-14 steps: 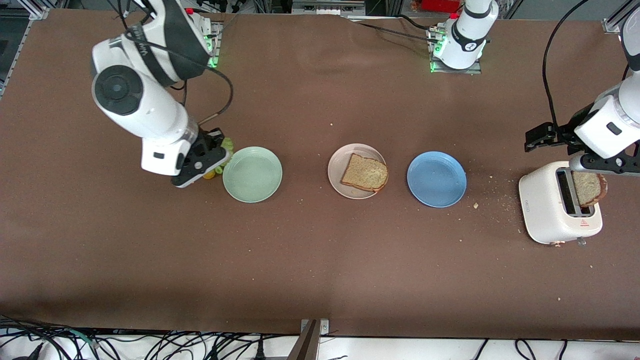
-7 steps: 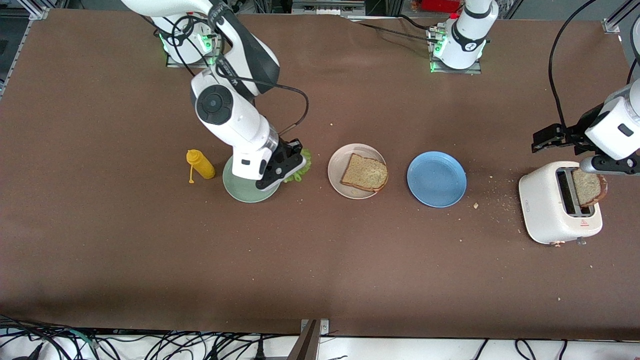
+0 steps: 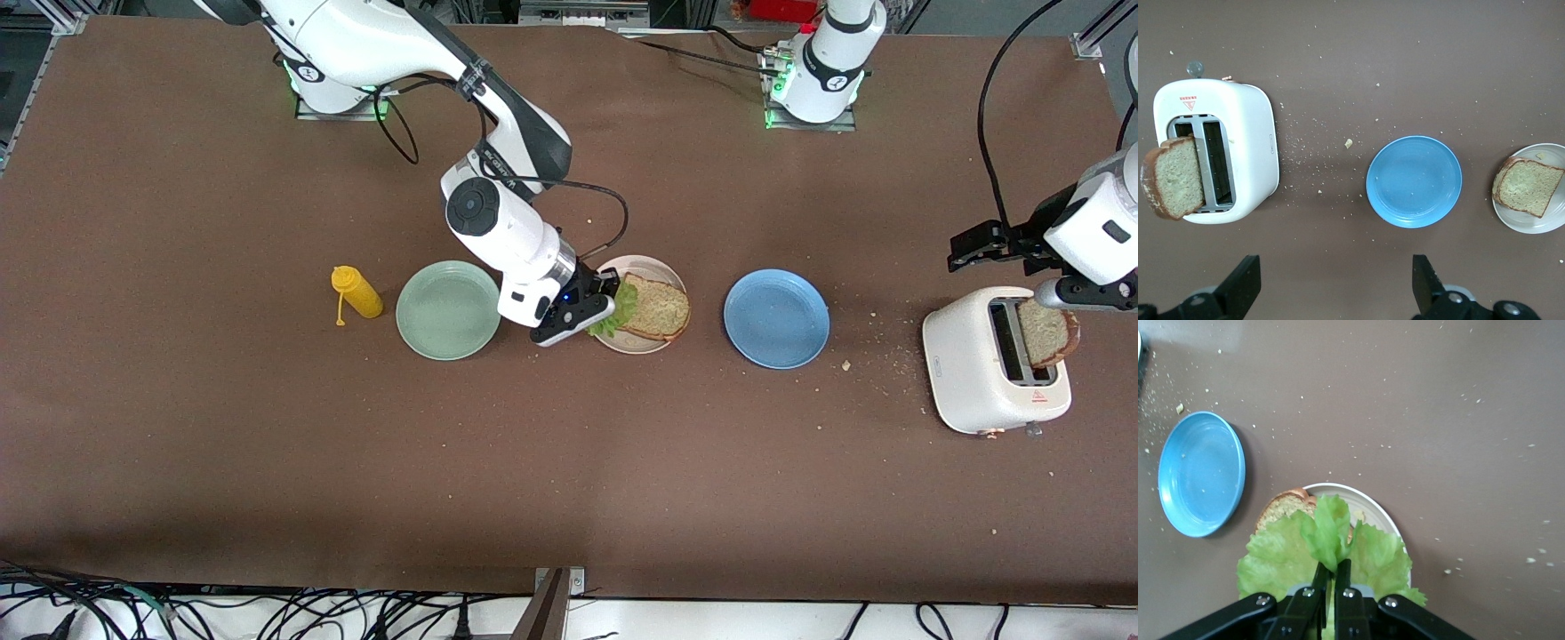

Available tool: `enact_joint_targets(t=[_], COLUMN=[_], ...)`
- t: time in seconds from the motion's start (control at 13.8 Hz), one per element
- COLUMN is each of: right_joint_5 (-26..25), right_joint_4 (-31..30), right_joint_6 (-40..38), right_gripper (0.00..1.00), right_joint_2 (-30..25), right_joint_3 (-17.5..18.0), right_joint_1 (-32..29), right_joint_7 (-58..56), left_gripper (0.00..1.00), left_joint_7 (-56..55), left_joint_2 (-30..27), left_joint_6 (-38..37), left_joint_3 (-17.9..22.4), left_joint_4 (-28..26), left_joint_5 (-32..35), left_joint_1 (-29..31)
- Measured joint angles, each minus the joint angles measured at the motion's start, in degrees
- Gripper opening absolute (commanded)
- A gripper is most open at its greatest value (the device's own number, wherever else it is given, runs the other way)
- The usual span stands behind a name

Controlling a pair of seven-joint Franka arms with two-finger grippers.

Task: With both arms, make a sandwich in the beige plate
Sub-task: 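Lower the lettuce onto the bread and open the right gripper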

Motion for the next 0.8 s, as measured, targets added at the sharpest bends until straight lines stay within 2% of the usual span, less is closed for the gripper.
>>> enact_joint_targets(t=[0.22,0.51,0.58,0.65,0.72,0.8], right_joint_5=[0.84,0.98,1.06,1.12,1.16,1.16], right_joint_4=[1.52,2.24,2.27,2.38,2.48,2.59], right_joint_6=[0.93,5.84,6.91,7.6,7.97,8.09], right_gripper=[0.0,0.0,0.21,0.75,1.0,1.0], right_joint_2=[2.58,6.32,7.14,7.78,8.18,8.4], right_joint_3=[0.18,0.29,0.45,0.62,0.69,0.71], right_joint_1=[1.44,3.32,3.61,3.82,3.94,4.01], right_joint_7=[3.57,4.98,4.99,5.03,5.07,5.1], left_gripper=[1.0,1.0,1.0,1.0,1.0,1.0], left_joint_7=[0.0,0.0,0.0,0.0,0.0,0.0], left_joint_2=[0.0,0.0,0.0,0.0,0.0,0.0], left_joint_6=[0.0,0.0,0.0,0.0,0.0,0.0], left_joint_3=[0.0,0.0,0.0,0.0,0.0,0.0], left_joint_4=[0.0,0.0,0.0,0.0,0.0,0.0], left_joint_5=[0.0,0.0,0.0,0.0,0.0,0.0], left_joint_1=[0.01,0.01,0.02,0.01,0.01,0.01])
